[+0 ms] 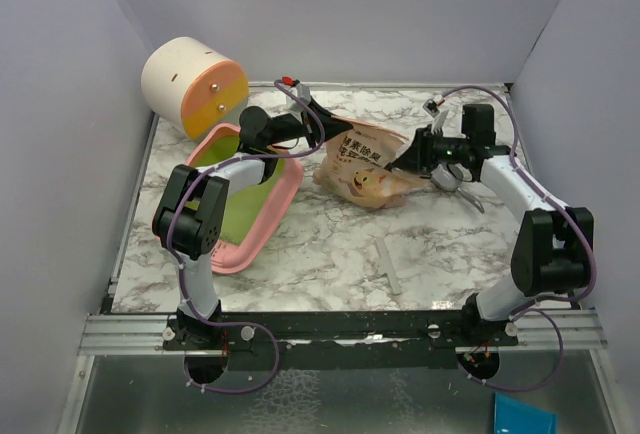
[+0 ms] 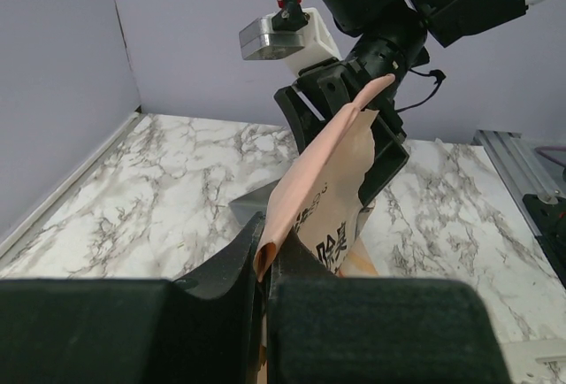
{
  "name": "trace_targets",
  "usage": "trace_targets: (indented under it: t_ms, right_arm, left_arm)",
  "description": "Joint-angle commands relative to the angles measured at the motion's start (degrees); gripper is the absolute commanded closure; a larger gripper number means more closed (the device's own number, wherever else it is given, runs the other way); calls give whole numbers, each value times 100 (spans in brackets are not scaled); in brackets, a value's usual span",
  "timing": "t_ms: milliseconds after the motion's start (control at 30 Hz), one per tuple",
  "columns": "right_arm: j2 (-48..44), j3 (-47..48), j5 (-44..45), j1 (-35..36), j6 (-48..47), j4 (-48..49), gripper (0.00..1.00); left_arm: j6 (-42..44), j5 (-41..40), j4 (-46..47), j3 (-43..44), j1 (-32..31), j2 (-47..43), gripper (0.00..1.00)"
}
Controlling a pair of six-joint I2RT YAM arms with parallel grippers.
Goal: Fill the litter box with clean litter
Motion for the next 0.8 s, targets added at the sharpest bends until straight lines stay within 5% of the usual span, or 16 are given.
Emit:
trace_targets:
  t_ms: [0,33,133,167,367,767]
  right_arm:
    - [98,82,512,220,-184,-137,61]
    - [155,116,657,277,-170,-182,64]
    - [337,298,1596,416,130,-372,97]
    - [331,287,1910,433,418,-269,99]
    - [-297,-25,2357,435,1708,765,99]
    - [-1238,-142,4324,515,3014,1132,99]
  left_arm:
    - [-107,-262,1105,323,-6,-225,100]
    - [-128,-273,1117,327,-6,-225,100]
    - [-154,-258,1115,347,1,-229,100]
    - [-157,-232,1104,334,0,-233,100]
    - [-98,36,1105,-38,9,-407,100]
    - [-342,19,1880,-573,36,-691,100]
